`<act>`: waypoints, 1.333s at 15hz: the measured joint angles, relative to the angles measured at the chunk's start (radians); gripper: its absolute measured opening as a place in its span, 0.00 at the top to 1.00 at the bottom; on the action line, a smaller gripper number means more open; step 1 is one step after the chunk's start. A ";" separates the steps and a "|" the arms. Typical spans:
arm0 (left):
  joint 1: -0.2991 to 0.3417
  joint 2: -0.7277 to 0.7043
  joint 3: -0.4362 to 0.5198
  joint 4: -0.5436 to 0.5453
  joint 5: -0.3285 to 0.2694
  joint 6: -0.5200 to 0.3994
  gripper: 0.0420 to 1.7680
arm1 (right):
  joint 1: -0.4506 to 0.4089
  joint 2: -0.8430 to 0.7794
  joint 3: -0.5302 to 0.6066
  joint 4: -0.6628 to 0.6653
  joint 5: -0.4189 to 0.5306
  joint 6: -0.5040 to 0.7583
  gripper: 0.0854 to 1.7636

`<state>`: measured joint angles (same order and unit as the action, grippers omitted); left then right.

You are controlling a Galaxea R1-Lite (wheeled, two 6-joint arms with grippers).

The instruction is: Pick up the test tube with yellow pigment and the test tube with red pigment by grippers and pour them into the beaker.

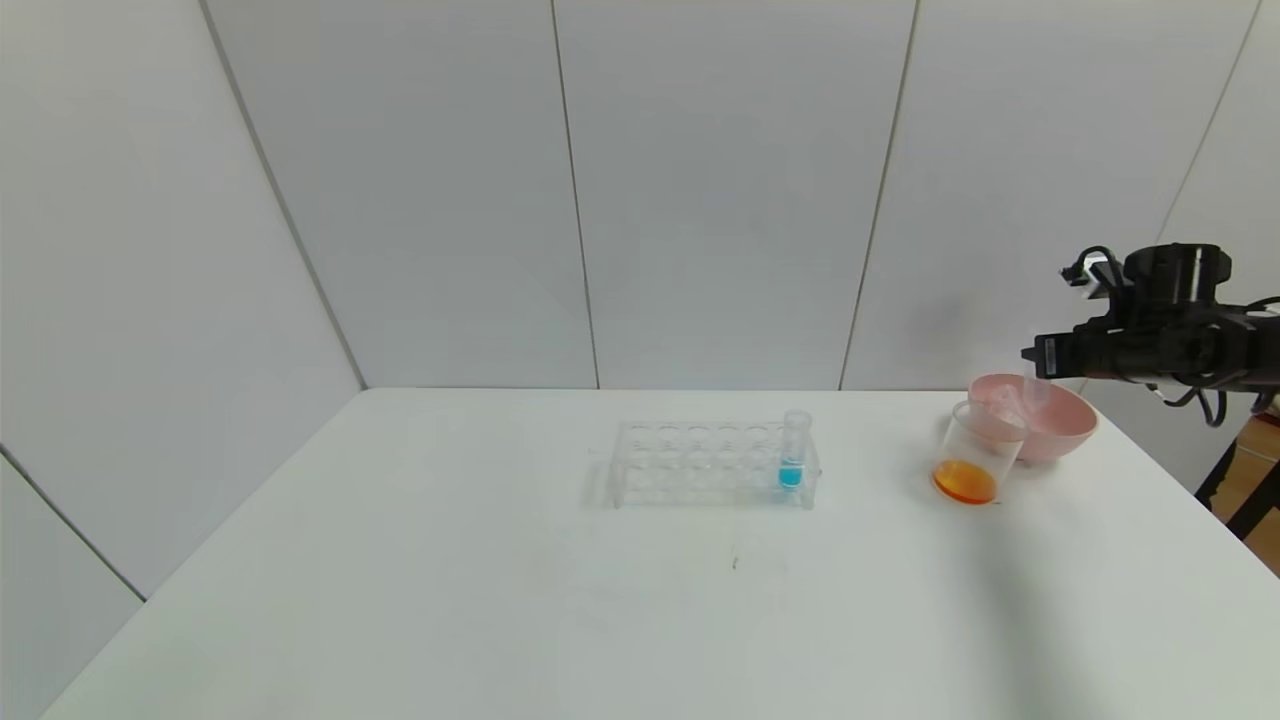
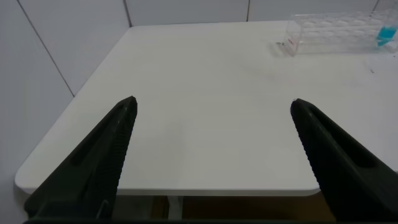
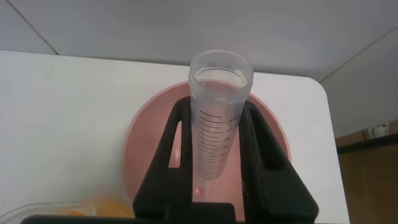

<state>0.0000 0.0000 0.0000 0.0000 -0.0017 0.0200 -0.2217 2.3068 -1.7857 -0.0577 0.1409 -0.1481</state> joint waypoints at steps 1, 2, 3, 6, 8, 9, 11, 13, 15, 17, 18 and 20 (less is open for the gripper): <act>0.000 0.000 0.000 0.000 0.000 0.000 0.00 | -0.002 0.002 0.004 -0.001 0.000 0.000 0.75; 0.000 0.000 0.000 0.000 0.000 0.000 0.00 | -0.003 0.004 0.006 -0.001 0.000 0.000 0.75; 0.000 0.000 0.000 0.000 0.000 0.000 0.00 | -0.004 0.005 0.007 -0.001 0.000 0.000 0.75; 0.000 0.000 0.000 0.000 0.000 0.000 0.00 | -0.005 0.005 0.028 -0.022 -0.001 -0.001 0.75; 0.000 0.000 0.000 0.000 0.000 0.000 0.00 | -0.006 0.006 0.061 -0.054 -0.001 -0.004 0.75; 0.000 0.000 0.000 0.000 0.000 0.000 0.00 | -0.006 0.007 0.075 -0.066 -0.001 -0.008 0.75; 0.000 0.000 0.000 0.000 0.000 0.000 0.00 | -0.006 0.007 0.090 -0.068 0.000 -0.010 0.58; 0.000 0.000 0.000 0.000 0.000 0.000 0.00 | -0.006 0.006 0.094 -0.067 -0.001 -0.010 0.46; 0.000 0.000 0.000 0.000 0.000 0.000 0.00 | -0.005 0.005 0.098 -0.067 0.000 -0.010 0.36; 0.000 0.000 0.000 0.000 0.000 0.000 0.00 | -0.005 0.003 0.102 -0.068 -0.001 -0.010 0.29; 0.000 0.000 0.000 0.000 0.000 0.000 0.00 | -0.005 0.003 0.102 -0.068 -0.001 -0.010 0.26; 0.000 0.000 0.000 0.000 0.000 0.000 0.00 | -0.005 0.000 0.100 -0.067 0.000 -0.009 0.21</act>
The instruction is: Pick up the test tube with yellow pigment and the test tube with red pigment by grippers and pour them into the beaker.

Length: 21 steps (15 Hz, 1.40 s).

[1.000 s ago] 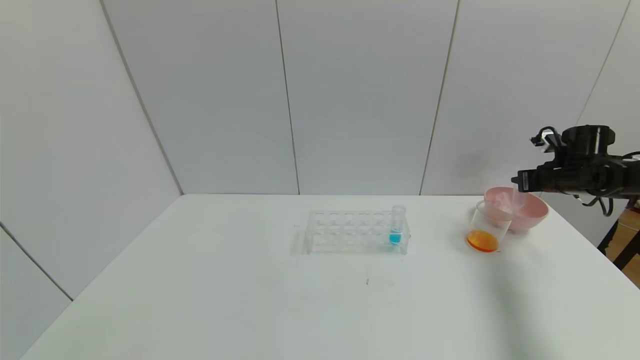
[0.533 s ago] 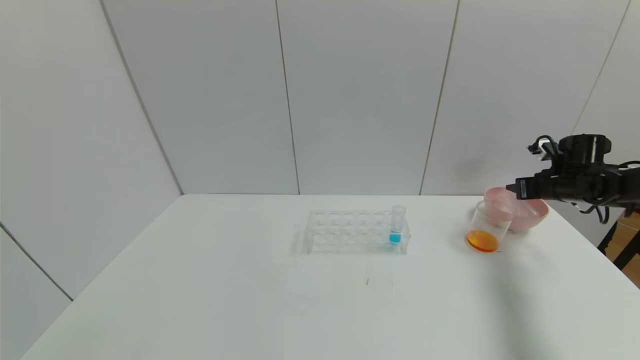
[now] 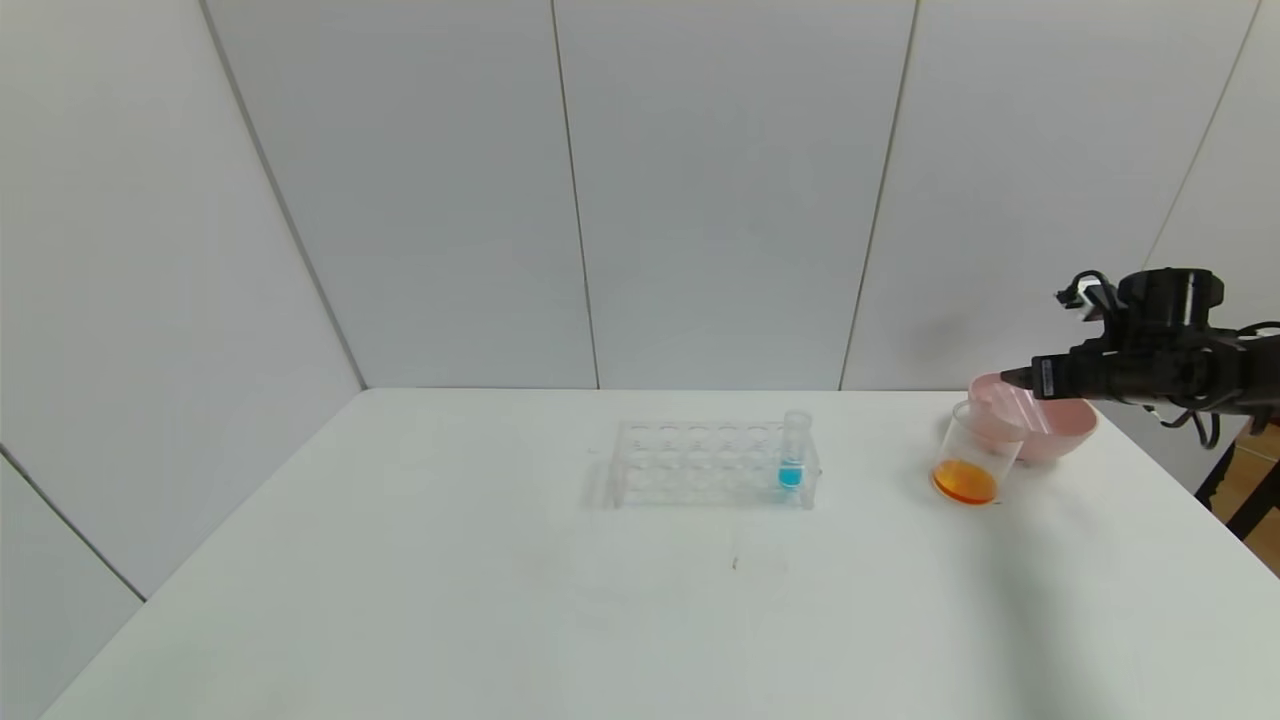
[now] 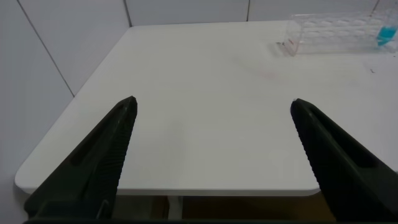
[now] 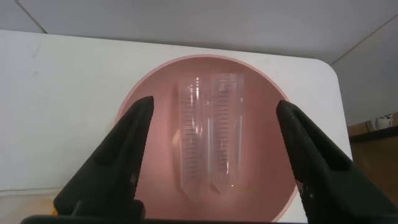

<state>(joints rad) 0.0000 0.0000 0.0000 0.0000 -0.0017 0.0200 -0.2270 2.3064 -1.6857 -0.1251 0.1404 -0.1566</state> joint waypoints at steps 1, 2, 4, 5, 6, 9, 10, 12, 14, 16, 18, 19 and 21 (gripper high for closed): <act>0.000 0.000 0.000 0.000 0.000 0.000 0.00 | 0.001 -0.002 -0.002 0.000 0.000 0.000 0.19; 0.000 0.000 0.000 0.000 0.000 0.000 0.00 | 0.002 -0.006 -0.004 0.000 0.000 0.000 0.17; 0.000 0.000 0.000 0.000 0.000 0.000 0.00 | 0.005 -0.012 -0.007 0.001 0.000 0.000 0.14; 0.000 0.000 0.000 0.000 0.000 0.000 0.00 | 0.006 -0.018 -0.009 0.003 0.001 0.000 0.12; 0.000 0.000 0.000 0.000 0.000 0.000 0.00 | 0.008 -0.025 -0.009 0.005 0.002 0.001 0.11; 0.000 0.000 0.000 0.000 0.000 0.000 0.00 | 0.014 -0.056 -0.013 0.023 0.003 0.002 0.09; 0.000 0.000 0.000 0.000 0.000 0.001 0.00 | 0.017 -0.070 -0.015 0.028 0.004 0.002 0.08; 0.000 0.000 0.000 0.000 0.000 0.001 0.00 | 0.023 -0.102 -0.016 0.048 0.005 0.008 0.07; 0.000 0.000 0.000 0.000 0.000 0.002 0.00 | 0.024 -0.139 -0.011 0.063 0.006 0.015 0.06; 0.000 0.000 0.000 0.000 0.000 0.003 0.00 | 0.024 -0.182 -0.007 0.094 0.008 0.022 0.06; 0.000 0.000 0.000 0.000 0.000 0.003 0.00 | 0.022 -0.230 -0.006 0.124 0.009 0.041 0.05; 0.000 0.000 0.000 0.000 0.000 0.003 0.00 | 0.022 -0.256 -0.004 0.141 0.010 0.054 0.05; 0.000 0.000 0.000 0.000 0.000 0.003 0.00 | 0.023 -0.312 0.015 0.158 0.010 0.077 0.04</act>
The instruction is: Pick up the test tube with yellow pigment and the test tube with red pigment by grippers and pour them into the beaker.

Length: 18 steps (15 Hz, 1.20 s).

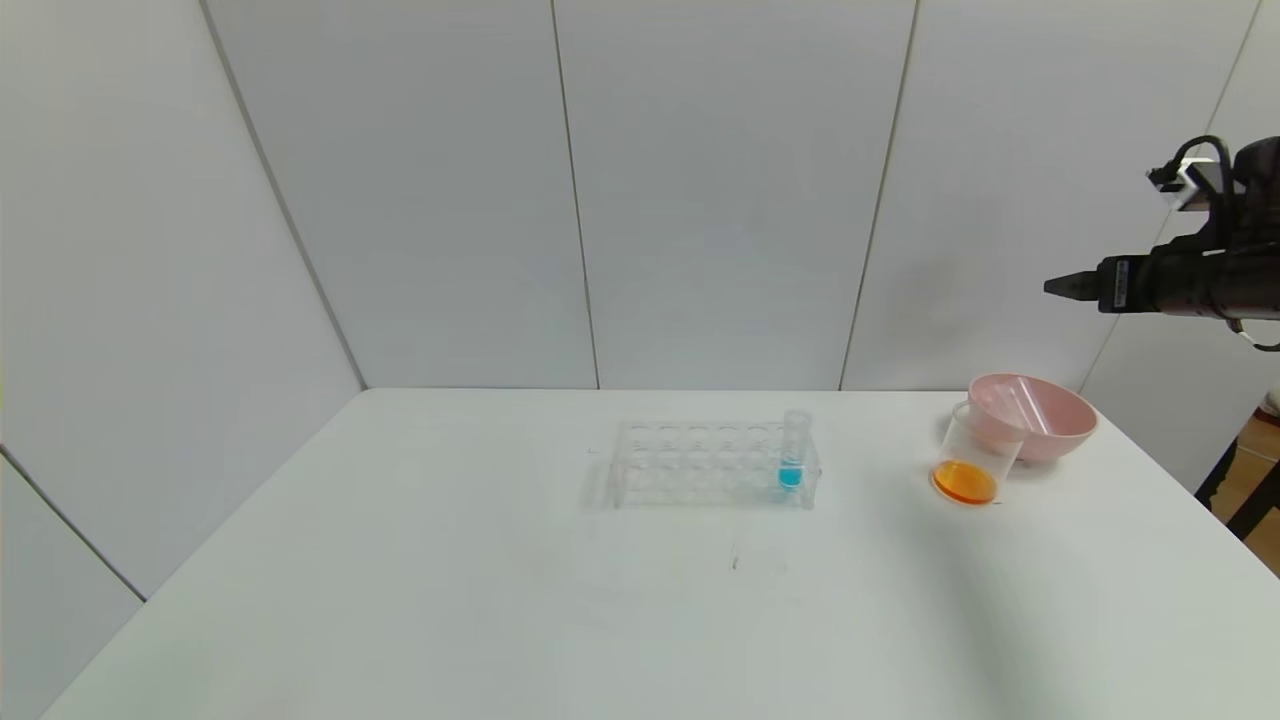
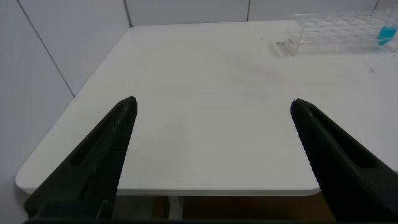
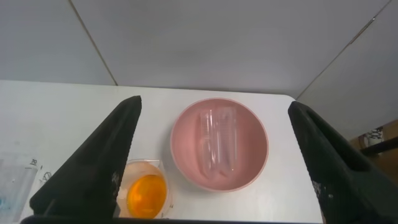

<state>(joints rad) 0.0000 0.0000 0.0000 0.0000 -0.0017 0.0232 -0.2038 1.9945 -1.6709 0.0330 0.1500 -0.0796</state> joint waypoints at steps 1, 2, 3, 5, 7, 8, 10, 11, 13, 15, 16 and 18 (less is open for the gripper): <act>0.000 0.000 0.000 0.000 0.000 0.000 0.00 | 0.001 -0.029 0.018 0.002 0.000 0.006 0.04; 0.000 0.000 0.000 0.000 0.000 0.000 0.00 | 0.003 -0.061 0.040 0.002 0.001 0.009 0.04; 0.000 0.000 0.000 0.000 0.000 0.000 0.00 | 0.007 -0.092 0.063 0.002 0.001 0.011 0.04; 0.000 0.000 0.000 0.000 0.000 0.000 0.00 | 0.015 -0.162 0.120 0.002 0.002 0.016 0.04; 0.000 0.000 0.000 0.000 0.000 0.000 0.00 | 0.026 -0.238 0.185 0.003 0.003 0.034 0.04; 0.000 0.000 0.000 0.000 0.000 0.000 0.00 | 0.034 -0.285 0.224 0.001 0.003 0.040 0.04; 0.000 0.000 0.000 0.000 0.000 0.000 0.00 | 0.044 -0.379 0.298 -0.002 0.003 0.045 0.04; 0.000 0.000 0.000 0.000 0.000 0.000 0.00 | 0.049 -0.431 0.337 -0.001 0.002 0.048 0.04; 0.000 0.000 0.000 0.000 0.000 0.000 0.00 | 0.056 -0.531 0.407 0.000 -0.003 0.050 0.04; 0.000 0.000 0.000 0.000 0.000 0.000 0.00 | 0.059 -0.637 0.477 -0.001 -0.006 0.051 0.04; 0.000 0.000 0.000 0.000 0.000 0.000 0.00 | 0.061 -0.694 0.510 -0.001 -0.008 0.050 0.04; 0.000 0.000 0.000 0.000 0.000 0.000 0.00 | 0.072 -0.823 0.577 0.001 -0.009 0.050 0.04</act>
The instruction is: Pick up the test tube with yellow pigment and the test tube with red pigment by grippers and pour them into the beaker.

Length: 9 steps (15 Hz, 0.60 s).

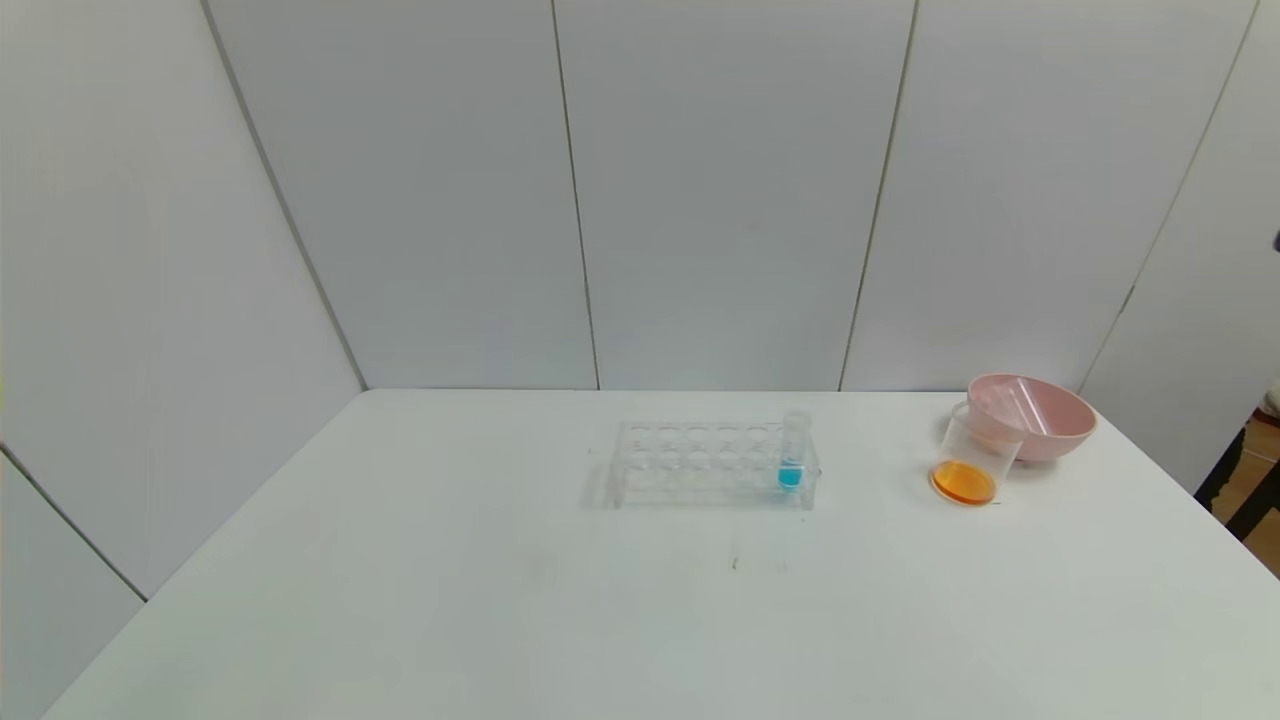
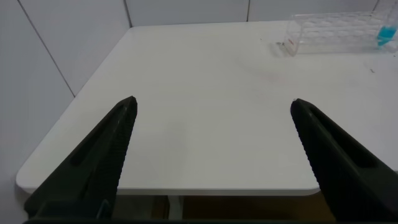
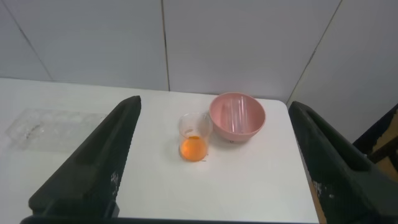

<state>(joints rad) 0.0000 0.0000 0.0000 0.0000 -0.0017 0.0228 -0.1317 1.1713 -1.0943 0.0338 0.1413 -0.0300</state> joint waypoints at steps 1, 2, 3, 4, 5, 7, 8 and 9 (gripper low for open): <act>0.000 0.000 0.000 0.000 0.000 0.000 0.00 | 0.008 -0.064 0.031 0.002 -0.001 0.000 0.04; 0.000 0.000 0.000 0.000 0.000 0.000 0.00 | 0.019 -0.135 0.061 0.010 -0.002 -0.001 0.04; 0.000 0.000 0.000 0.000 0.000 0.000 0.00 | 0.034 -0.201 0.084 0.033 -0.007 -0.001 0.04; 0.000 0.000 0.000 0.000 0.000 0.000 0.00 | 0.051 -0.267 0.102 0.065 -0.017 -0.001 0.04; 0.000 0.000 0.000 0.000 0.000 0.000 0.00 | 0.071 -0.339 0.119 0.097 -0.033 0.000 0.04; 0.000 0.000 0.000 0.000 0.000 0.000 0.00 | 0.103 -0.475 0.151 0.138 -0.063 -0.002 0.04; 0.000 0.000 0.000 0.000 0.000 0.000 0.00 | 0.116 -0.548 0.167 0.161 -0.073 -0.005 0.04; 0.000 0.000 0.000 0.000 0.000 0.000 0.00 | 0.124 -0.615 0.181 0.198 -0.079 -0.008 0.04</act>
<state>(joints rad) 0.0000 0.0000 0.0000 0.0000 -0.0017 0.0228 -0.0081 0.5562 -0.9130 0.2315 0.0621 -0.0381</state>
